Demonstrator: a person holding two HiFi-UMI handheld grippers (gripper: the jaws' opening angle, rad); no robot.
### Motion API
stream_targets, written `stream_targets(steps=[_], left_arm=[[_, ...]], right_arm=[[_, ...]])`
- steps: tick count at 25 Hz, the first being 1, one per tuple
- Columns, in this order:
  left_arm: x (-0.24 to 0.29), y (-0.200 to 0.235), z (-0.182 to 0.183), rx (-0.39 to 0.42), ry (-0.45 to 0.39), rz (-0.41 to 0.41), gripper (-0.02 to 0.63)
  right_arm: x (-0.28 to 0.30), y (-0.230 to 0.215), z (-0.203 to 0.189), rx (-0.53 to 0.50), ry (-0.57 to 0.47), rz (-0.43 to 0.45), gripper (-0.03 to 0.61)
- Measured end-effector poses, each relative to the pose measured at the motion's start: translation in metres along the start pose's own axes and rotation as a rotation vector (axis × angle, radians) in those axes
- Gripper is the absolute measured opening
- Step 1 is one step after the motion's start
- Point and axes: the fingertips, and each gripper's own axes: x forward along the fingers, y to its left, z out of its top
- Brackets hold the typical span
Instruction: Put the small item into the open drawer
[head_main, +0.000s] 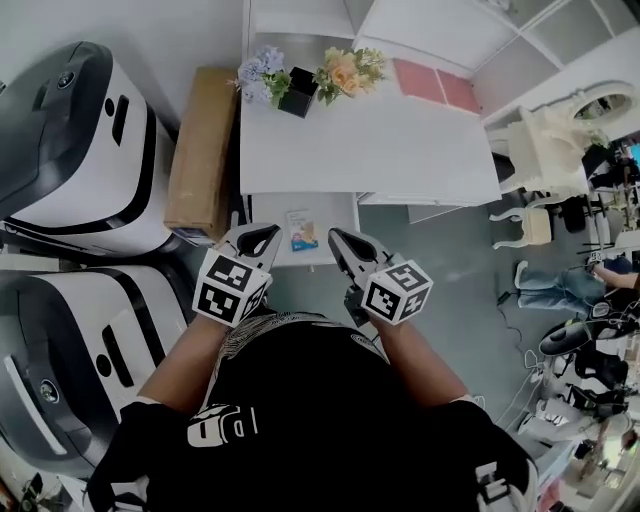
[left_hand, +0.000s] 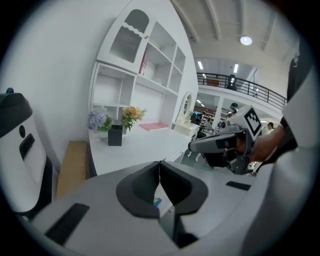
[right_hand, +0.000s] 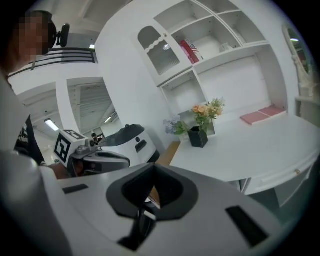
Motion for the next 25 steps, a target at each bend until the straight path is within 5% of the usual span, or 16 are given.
stream_targets(steps=[8,13,25], left_arm=[[0.0,-0.097,-0.01,-0.075,-0.026,-0.026,0.015],[-0.015,-0.149,-0.024,-0.039,-0.024,0.001,0.015],[-0.047,-0.184,-0.06,-0.054,0.031,0.086,0.015]], right_arm=[[-0.083,0.01,-0.029,-0.031,0.007,0.065,0.008],[-0.128,0.02,-0.047,-0.078,-0.003,0.089,0.007],[-0.172,0.029,-0.082,-0.036,-0.031,0.106,0.008]])
